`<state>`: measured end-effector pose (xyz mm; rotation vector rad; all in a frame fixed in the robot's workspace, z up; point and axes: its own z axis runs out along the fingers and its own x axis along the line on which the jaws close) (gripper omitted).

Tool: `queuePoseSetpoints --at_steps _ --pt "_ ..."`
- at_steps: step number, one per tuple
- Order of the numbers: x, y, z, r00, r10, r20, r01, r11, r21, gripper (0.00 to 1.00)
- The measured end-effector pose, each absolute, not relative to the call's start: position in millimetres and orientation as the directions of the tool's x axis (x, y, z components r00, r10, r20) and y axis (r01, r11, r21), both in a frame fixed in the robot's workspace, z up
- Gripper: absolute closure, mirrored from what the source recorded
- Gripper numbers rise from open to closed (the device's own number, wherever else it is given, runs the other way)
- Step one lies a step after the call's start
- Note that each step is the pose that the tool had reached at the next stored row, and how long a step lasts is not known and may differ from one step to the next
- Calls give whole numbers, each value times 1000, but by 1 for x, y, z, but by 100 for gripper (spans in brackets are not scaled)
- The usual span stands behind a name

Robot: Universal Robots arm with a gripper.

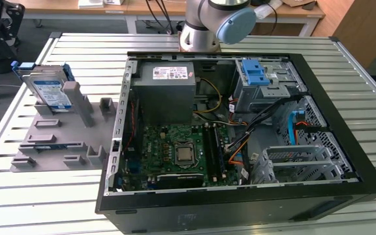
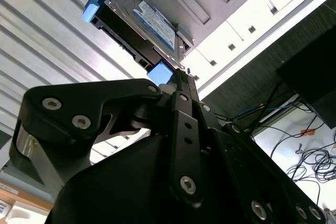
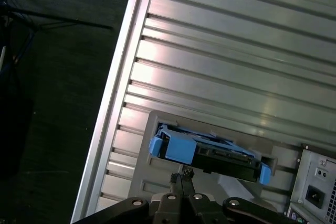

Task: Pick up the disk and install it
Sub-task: 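Pick up the disk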

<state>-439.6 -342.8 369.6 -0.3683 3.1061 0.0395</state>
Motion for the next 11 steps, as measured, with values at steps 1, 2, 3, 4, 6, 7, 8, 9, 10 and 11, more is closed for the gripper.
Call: queuePoseSetpoints --at_steps 1,2,3,4,6,7,8,9,10,11 --pt "-440 -343 370 -972 -236 -16 -237 971 24 89" --pt "-440 -343 370 -971 -239 -16 -239 971 24 89" --pt "-440 -343 370 -970 -241 -16 -242 970 24 89" --pt "-440 -343 370 -970 -243 -16 -244 970 24 89" --pt "-440 -343 370 -969 -247 -16 -247 969 24 89" --pt "-440 -343 370 -968 -249 -16 -250 968 24 89" --pt "-440 -343 370 -968 -252 -16 -252 967 24 89" --pt "-440 -343 370 -967 -255 -16 -255 967 24 89" --pt "-440 -343 370 -966 -257 -16 -258 966 24 89" --pt "-440 -343 370 -965 -261 -16 -262 965 24 89"
